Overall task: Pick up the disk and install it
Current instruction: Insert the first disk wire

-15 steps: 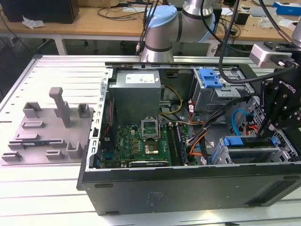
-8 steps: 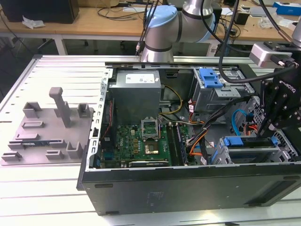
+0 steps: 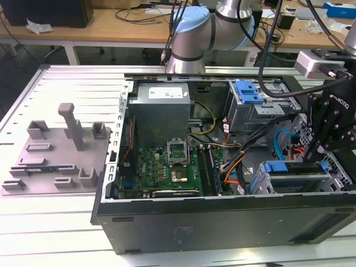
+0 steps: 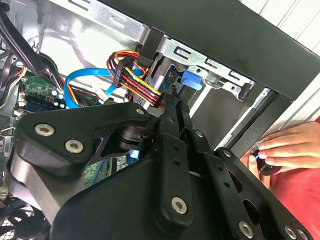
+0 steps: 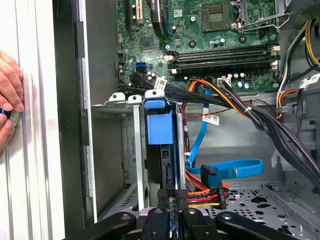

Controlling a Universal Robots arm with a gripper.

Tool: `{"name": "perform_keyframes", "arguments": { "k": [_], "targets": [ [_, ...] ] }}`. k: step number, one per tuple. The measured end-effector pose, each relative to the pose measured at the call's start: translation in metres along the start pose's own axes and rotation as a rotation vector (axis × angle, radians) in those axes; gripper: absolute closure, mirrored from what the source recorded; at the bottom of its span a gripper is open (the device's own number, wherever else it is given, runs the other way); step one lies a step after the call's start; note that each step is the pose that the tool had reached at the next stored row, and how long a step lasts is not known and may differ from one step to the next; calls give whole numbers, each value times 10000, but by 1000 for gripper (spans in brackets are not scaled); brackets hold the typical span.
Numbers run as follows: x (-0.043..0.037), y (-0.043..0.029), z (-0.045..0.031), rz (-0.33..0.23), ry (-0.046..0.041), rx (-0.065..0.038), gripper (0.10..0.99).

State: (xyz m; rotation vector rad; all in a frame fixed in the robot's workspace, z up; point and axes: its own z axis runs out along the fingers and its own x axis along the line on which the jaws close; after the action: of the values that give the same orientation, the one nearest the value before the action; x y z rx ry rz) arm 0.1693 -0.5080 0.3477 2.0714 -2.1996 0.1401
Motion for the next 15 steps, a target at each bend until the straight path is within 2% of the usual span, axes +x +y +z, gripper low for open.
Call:
{"name": "perform_keyframes", "arguments": {
  "k": [15],
  "targets": [
    [0,12,3,-251,4,37,922]
  ]
}}
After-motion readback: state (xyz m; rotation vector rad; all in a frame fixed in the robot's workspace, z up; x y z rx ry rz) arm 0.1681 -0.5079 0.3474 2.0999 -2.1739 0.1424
